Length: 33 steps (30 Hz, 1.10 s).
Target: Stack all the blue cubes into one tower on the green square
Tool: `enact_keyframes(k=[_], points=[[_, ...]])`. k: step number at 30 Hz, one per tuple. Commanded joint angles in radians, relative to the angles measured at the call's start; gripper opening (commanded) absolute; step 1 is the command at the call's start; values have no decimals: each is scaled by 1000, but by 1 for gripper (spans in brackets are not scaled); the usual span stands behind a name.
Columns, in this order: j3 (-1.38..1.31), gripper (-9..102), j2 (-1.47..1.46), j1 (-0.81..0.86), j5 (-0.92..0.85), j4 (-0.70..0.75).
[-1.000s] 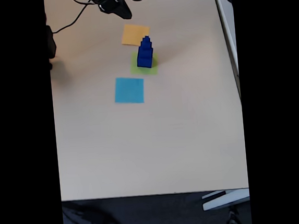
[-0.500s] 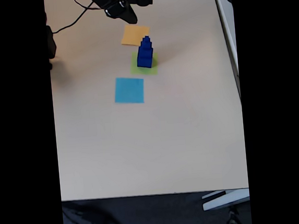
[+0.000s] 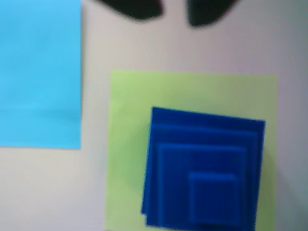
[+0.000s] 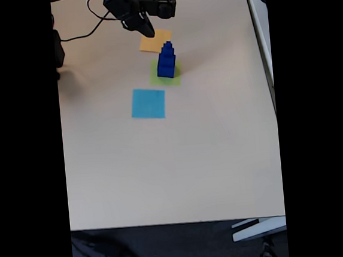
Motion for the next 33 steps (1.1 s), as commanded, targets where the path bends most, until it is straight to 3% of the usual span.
enact_keyframes(k=[1,33], points=[[31,0,100,2,-18,-31],[787,0,601,26,-187,-356]])
